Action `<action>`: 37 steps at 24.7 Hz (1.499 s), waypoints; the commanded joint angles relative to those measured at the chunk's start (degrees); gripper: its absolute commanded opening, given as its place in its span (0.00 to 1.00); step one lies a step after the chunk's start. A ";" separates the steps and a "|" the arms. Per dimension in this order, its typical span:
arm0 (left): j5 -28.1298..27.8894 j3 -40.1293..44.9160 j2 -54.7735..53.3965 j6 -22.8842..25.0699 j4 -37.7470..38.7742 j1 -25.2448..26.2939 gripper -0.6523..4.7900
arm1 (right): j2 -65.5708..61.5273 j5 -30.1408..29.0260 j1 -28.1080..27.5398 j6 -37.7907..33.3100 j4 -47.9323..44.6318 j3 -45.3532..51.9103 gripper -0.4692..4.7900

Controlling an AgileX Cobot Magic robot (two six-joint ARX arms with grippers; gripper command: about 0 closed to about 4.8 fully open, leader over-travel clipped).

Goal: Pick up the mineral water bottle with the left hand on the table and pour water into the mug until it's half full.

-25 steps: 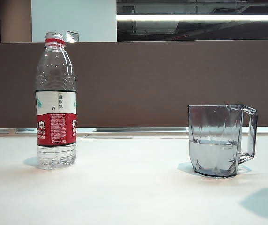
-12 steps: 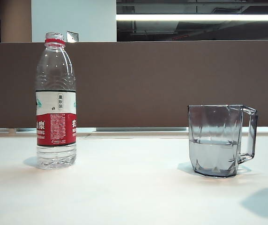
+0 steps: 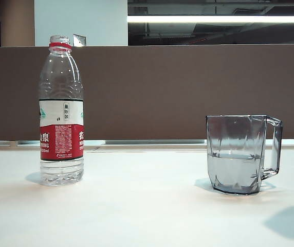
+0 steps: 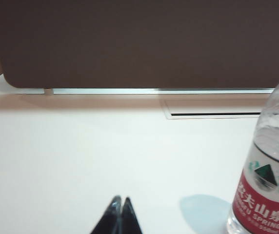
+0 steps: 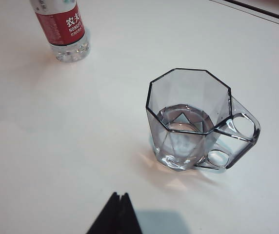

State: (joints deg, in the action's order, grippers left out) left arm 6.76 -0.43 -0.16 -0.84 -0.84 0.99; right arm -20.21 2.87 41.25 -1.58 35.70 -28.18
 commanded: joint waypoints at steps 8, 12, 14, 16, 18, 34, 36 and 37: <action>-2.93 -0.17 -0.04 0.39 -0.52 -0.20 0.11 | 0.09 -0.04 0.00 -0.13 -0.81 -0.37 0.09; -2.91 -0.17 -0.04 0.39 -0.46 -0.11 0.11 | 0.09 -0.04 0.00 -0.13 -0.81 -0.35 0.09; -2.93 -0.17 -0.04 0.39 -0.48 -0.11 0.11 | 0.11 -0.04 0.00 -0.13 -0.81 -0.35 0.09; -2.93 -0.17 -0.04 0.39 -0.46 -0.11 0.11 | 0.09 -0.04 0.00 -0.13 -0.81 -0.35 0.09; -2.93 -0.17 -0.04 0.39 -0.46 -0.11 0.11 | 0.09 -0.04 0.00 -0.11 -0.81 -0.35 0.09; -2.91 -0.17 -0.04 0.39 -0.46 -0.11 0.11 | 5.44 19.30 -3.15 0.63 -29.86 11.04 0.09; -2.93 -0.17 -0.04 0.39 -0.46 -0.11 0.11 | 7.41 18.97 -6.49 4.42 -41.38 15.52 0.09; -2.91 -0.17 -0.04 0.39 -0.48 -0.11 0.11 | 7.80 18.60 -7.85 6.12 -42.49 16.17 0.09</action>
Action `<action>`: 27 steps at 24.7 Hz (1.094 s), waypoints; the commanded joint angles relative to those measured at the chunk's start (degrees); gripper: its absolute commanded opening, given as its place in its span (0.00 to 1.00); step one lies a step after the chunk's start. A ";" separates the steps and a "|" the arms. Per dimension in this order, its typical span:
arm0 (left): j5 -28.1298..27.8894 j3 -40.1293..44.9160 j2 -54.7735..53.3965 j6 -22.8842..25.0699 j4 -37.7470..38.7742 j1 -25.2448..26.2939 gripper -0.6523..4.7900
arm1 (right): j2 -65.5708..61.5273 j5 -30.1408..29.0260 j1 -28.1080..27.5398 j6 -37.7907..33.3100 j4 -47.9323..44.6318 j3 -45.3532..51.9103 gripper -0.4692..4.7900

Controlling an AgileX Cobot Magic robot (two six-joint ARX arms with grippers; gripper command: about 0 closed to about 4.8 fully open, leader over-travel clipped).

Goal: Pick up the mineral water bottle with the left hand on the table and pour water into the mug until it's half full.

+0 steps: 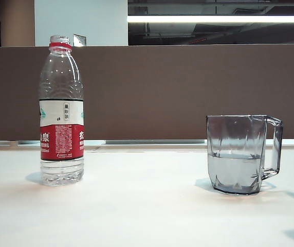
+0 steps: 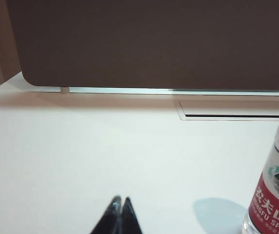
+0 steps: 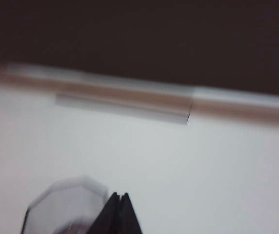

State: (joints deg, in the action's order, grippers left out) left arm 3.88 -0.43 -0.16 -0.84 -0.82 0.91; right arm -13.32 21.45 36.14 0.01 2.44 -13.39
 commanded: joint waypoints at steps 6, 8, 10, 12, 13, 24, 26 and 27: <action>-0.02 -0.17 -0.04 0.39 -0.50 -0.02 0.11 | 2.21 -9.66 -18.53 11.04 -8.35 5.11 0.09; -0.02 -0.17 -0.04 0.39 -0.48 -0.02 0.11 | 4.81 -12.46 -22.14 10.99 -8.33 6.78 0.09; -0.02 -0.17 -0.04 0.39 -0.50 -0.02 0.11 | 7.54 -12.55 -24.44 10.97 -8.59 8.11 0.09; -0.02 -0.17 -0.04 0.39 -0.48 -0.02 0.11 | 10.14 -12.39 -26.18 10.95 -8.83 9.40 0.09; -0.02 -0.17 -0.04 0.39 -0.48 -0.02 0.11 | 10.88 -12.41 -26.80 10.95 -8.85 9.86 0.09; -0.02 -0.17 -0.04 0.39 -0.50 -0.02 0.11 | 13.29 -12.66 -34.36 10.47 -9.46 13.38 0.09; -0.02 -0.17 -0.04 0.39 -0.48 -0.02 0.11 | 13.29 -14.32 -34.88 10.40 -9.53 13.40 0.09; -0.02 -0.17 -0.04 0.39 -0.48 -0.02 0.11 | 13.29 -15.45 -34.91 9.03 -9.53 13.40 0.09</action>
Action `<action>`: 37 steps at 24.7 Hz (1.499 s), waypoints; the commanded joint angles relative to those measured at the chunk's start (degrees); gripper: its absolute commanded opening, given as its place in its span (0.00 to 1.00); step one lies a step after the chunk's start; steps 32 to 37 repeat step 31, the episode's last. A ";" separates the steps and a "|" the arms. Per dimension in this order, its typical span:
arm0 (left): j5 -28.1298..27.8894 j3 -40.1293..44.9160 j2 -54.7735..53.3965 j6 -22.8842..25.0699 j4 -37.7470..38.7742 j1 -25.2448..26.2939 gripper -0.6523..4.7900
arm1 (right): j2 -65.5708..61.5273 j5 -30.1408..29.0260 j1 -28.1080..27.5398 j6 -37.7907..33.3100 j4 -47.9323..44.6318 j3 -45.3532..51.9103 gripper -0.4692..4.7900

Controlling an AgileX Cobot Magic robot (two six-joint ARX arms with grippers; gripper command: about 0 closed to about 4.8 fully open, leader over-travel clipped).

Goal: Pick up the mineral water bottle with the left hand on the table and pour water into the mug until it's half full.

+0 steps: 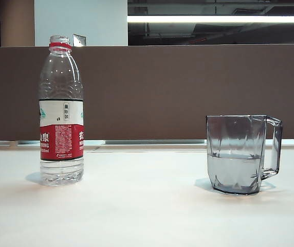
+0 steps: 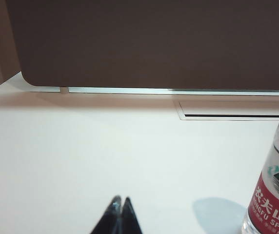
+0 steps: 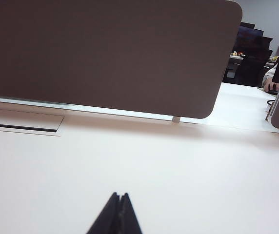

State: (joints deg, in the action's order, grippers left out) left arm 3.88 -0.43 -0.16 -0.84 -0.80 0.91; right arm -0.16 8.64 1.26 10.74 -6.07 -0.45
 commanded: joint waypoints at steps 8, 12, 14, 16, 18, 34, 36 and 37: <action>-0.02 -0.17 -0.04 0.39 -0.50 -0.02 0.11 | 0.13 -5.62 -0.04 -9.66 1.38 0.44 0.09; -0.02 -0.17 -0.04 0.39 -0.50 -0.02 0.11 | 0.13 -5.35 -0.04 -9.62 1.38 0.44 0.09; -0.02 -0.17 -0.04 0.39 -0.50 -0.02 0.11 | 0.13 -3.58 -0.04 -8.66 1.38 0.44 0.09; -0.02 -0.17 -0.04 0.39 -0.50 -0.02 0.11 | 0.13 -1.90 -0.04 -8.63 1.40 0.44 0.09; -0.02 -0.17 -0.04 0.39 -0.50 -0.02 0.11 | 0.13 -2.19 -0.02 -8.63 1.44 0.44 0.09; -0.02 -0.17 -0.04 0.39 -0.50 -0.02 0.11 | 0.13 -2.16 -0.02 -8.63 1.57 0.44 0.09; -0.02 -0.17 -0.04 0.39 -0.50 -0.02 0.11 | 0.13 -2.16 -0.02 -8.63 1.57 0.44 0.09; -0.02 -0.17 -0.04 0.39 -0.50 -0.02 0.11 | 0.13 -2.16 -0.02 -8.63 1.57 0.44 0.09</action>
